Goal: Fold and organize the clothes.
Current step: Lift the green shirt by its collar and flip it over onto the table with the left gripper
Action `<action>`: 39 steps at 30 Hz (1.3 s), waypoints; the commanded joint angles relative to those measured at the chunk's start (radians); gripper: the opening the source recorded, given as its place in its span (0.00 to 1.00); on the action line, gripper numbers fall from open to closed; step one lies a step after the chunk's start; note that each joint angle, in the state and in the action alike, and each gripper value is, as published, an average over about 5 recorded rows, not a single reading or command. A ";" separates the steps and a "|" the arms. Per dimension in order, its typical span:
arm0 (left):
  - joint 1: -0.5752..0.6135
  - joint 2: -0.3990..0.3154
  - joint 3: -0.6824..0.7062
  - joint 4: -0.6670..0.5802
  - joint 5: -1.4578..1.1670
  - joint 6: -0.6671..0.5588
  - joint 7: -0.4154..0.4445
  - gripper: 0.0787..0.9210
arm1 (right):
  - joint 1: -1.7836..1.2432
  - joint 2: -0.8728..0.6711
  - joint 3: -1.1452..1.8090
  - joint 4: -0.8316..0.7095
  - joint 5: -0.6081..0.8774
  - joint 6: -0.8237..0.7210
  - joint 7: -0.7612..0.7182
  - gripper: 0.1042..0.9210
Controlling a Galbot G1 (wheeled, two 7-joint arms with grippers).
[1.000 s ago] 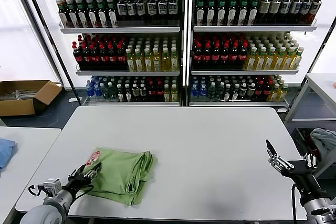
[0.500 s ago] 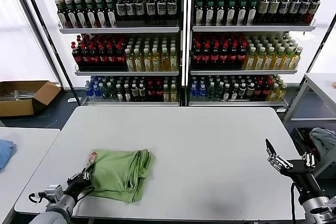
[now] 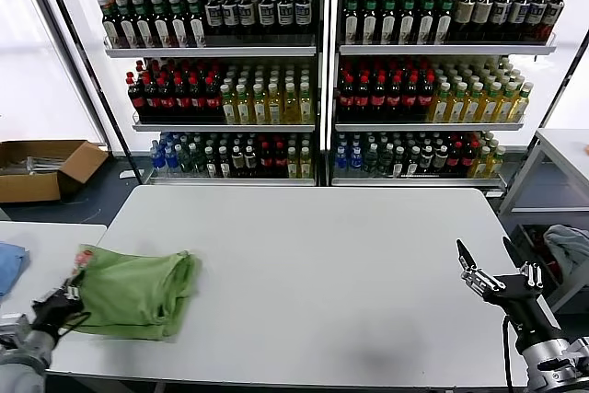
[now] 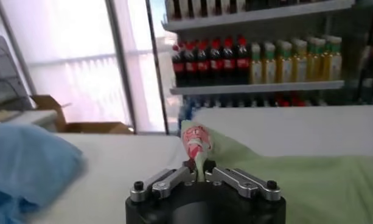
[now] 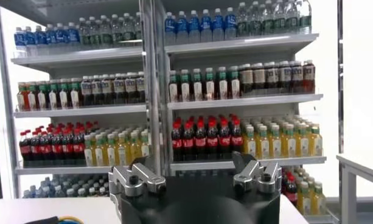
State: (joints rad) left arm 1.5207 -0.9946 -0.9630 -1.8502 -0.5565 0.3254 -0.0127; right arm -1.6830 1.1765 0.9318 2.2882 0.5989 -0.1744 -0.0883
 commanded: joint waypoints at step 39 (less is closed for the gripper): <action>-0.329 -0.347 0.767 -0.114 -0.575 0.104 -0.448 0.05 | -0.033 0.009 -0.069 0.116 -0.045 -0.091 0.030 0.88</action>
State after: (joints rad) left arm 1.2771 -1.2507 -0.2754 -2.0149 -0.9864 0.4185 -0.4036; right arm -1.7140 1.1839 0.9500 2.3943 0.5991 -0.2368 -0.0632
